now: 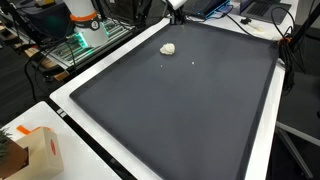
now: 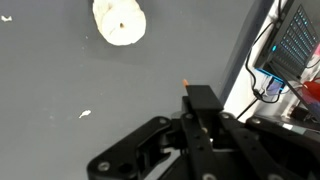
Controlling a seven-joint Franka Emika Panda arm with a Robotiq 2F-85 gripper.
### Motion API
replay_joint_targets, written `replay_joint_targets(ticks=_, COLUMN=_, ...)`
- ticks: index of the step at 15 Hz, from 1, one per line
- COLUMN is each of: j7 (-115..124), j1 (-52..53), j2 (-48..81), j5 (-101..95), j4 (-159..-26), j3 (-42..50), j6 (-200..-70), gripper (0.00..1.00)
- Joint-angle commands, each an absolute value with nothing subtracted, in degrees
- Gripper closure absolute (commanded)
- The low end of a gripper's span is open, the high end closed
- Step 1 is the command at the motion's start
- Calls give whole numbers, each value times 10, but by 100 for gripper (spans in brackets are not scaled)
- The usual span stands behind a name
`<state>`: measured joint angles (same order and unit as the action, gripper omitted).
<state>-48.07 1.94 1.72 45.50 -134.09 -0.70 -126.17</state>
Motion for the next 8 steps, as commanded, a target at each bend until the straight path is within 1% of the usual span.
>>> replay_joint_targets(ticks=1, j7=-431, j1=23, j2=-17, j5=390, j4=-1355, j3=-17, j6=-1253, gripper=97)
replay_joint_targets(ticks=8, j7=-374, j1=37, j2=-53, j5=276, j4=-1347, j3=-32, j6=-1213, gripper=97)
